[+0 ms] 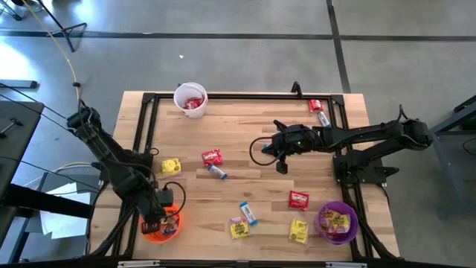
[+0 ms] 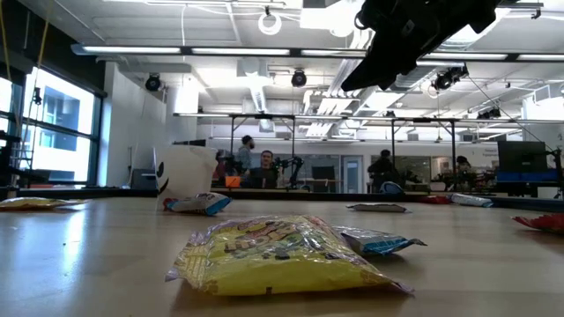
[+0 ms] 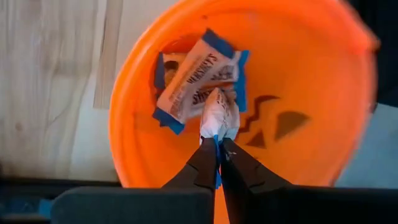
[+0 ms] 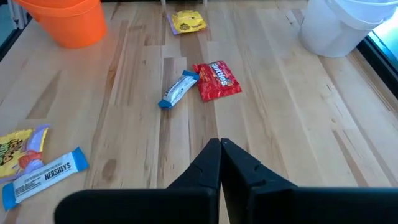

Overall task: Sort candy
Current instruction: Put the white candy into the orange bucket, then put the red candy into the white bucket

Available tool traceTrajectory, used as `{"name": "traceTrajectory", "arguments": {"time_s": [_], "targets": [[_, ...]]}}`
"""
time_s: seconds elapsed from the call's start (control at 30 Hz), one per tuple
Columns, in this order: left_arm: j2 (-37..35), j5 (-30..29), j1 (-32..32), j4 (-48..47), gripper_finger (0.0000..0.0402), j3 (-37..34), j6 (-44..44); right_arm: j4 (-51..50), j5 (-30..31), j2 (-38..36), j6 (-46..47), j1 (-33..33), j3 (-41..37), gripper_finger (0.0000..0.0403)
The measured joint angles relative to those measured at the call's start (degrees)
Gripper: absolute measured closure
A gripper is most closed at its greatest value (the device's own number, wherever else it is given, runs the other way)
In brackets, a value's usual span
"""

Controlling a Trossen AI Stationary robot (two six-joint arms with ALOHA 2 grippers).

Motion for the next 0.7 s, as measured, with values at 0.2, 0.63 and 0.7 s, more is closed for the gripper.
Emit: {"name": "traceTrajectory", "arguments": {"time_s": [0.2, 0.63, 0.7], "targets": [[-0.03, 2.75, 0.24, 1.51, 0.0366, -2.51, -5.91, 0.00, 0.02, 0.00, 0.13, 0.00, 0.00, 0.0402], [-0.28, 10.18, 1.01, 1.50, 0.0284, -1.23, 0.91, -1.31, 0.04, 0.02, 0.04, 0.00, 0.00, 0.0403], [-0.28, 9.78, 1.79, 0.65, 0.0292, 0.37, 3.21, -1.58, 0.04, 0.02, 0.03, 0.00, 0.00, 0.0403]]}}
